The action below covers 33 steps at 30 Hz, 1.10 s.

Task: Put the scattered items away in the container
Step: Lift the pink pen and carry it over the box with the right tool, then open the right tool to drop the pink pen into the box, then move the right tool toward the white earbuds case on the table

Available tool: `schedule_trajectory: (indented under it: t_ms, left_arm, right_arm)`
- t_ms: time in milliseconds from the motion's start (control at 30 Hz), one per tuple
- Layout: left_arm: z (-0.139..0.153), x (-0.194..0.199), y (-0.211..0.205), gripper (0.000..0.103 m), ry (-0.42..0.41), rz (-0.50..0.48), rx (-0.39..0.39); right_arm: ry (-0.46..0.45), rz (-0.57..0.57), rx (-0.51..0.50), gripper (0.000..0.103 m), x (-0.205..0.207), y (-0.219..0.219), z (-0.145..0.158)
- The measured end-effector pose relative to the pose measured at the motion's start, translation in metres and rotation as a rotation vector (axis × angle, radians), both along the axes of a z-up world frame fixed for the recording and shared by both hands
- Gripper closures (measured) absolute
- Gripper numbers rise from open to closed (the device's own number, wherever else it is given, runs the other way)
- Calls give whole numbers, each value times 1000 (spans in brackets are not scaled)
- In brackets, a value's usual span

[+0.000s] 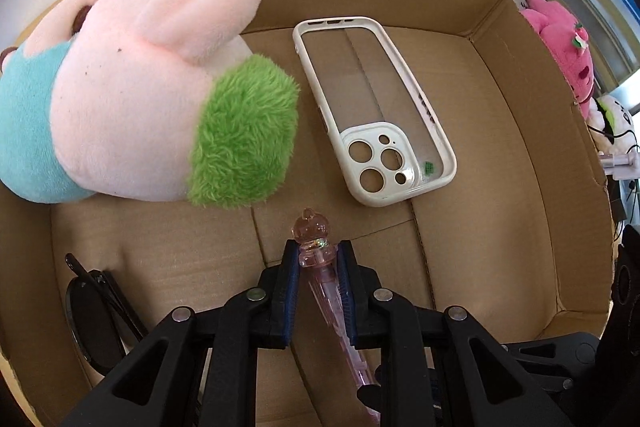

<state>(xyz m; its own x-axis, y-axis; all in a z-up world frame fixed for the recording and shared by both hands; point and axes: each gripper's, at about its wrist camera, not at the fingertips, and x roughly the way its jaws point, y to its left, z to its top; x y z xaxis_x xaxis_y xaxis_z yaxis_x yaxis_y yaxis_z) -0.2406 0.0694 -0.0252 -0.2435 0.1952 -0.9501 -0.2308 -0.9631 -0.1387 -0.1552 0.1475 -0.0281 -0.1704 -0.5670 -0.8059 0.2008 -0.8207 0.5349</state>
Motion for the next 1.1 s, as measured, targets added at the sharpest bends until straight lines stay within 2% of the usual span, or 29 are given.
schedule_trajectory:
  t_ms: [67,133,167,200,233,267,333,400,467,533,600,667,800,1000,1100]
  left_arm:
    - [1,2,-2,83,3,11,4]
    - [6,6,-5,77,23,29,8]
    - [13,10,-8,67,48,36,13]
    - [21,14,-10,55,74,41,20]
    - [32,20,-13,49,104,49,36]
    - [42,26,-17,41,129,55,56]
    - [69,45,-29,31,208,63,118]
    - [99,75,-44,20,316,84,146]
    - [120,98,-54,17,412,98,130]
    - [138,134,-61,12,520,105,82]
    - [145,162,-69,4,576,111,48]
    - [150,176,-80,0,612,117,36]
    - [142,205,-92,0,653,141,-4]
    - [122,224,-101,1,620,199,51]
    - [113,231,-105,1,605,214,54]
  right_arm:
    - [7,-9,7,92,2,1,1]
    - [11,-20,5,88,5,4,3]
    - [19,-25,2,84,8,6,5]
    - [37,-30,7,74,12,8,9]
    - [63,-34,29,64,16,10,13]
    - [102,-41,70,60,22,11,20]
    - [178,-58,126,49,35,14,34]
    - [250,-65,160,45,50,16,46]
    - [324,-73,200,43,67,14,59]
    - [383,-82,225,41,75,9,70]
    - [442,-102,260,39,76,5,77]
    - [490,-117,280,38,87,8,87]
    - [537,-136,286,38,96,4,99]
    - [566,-122,326,38,112,0,102]
    - [544,-125,331,38,113,1,99]
